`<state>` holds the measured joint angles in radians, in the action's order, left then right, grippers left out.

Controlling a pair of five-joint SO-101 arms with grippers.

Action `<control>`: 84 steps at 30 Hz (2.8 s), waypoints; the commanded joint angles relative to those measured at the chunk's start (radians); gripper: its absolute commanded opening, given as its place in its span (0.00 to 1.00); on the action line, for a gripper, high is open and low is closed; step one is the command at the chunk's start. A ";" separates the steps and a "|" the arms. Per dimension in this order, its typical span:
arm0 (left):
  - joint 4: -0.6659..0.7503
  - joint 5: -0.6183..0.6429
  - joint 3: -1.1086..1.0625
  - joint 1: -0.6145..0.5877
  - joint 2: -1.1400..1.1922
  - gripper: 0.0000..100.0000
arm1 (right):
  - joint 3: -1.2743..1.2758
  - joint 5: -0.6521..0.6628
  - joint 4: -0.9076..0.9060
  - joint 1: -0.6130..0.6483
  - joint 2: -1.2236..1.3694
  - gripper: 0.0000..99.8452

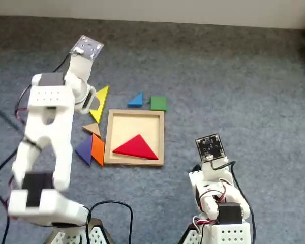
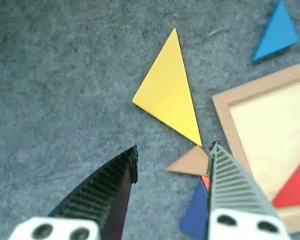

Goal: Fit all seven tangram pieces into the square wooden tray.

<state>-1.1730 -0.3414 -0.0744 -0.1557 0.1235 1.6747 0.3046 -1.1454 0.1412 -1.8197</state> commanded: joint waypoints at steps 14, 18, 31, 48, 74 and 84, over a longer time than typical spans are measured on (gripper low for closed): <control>-0.273 0.040 0.852 0.048 0.769 0.24 | 0.116 -0.008 0.016 -0.013 -0.016 0.08; -0.356 0.040 1.018 0.012 0.888 0.24 | 0.116 -0.008 0.018 -0.013 -0.016 0.08; -0.493 0.002 1.302 -0.033 1.069 0.24 | 0.116 -0.006 0.021 -0.013 -0.016 0.08; -0.503 -0.281 1.290 -0.013 1.078 0.17 | 0.116 -0.006 0.016 -0.013 -0.016 0.08; -0.578 -0.341 0.923 -0.035 0.684 0.20 | 0.116 -0.006 0.021 -0.013 -0.016 0.08; -0.425 -0.141 0.924 -0.062 0.756 0.28 | 0.116 -0.006 0.021 -0.013 -0.016 0.08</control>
<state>-1.6502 -0.5332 0.8385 -0.2079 0.8830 1.6747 0.3046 -1.1454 0.1412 -1.8197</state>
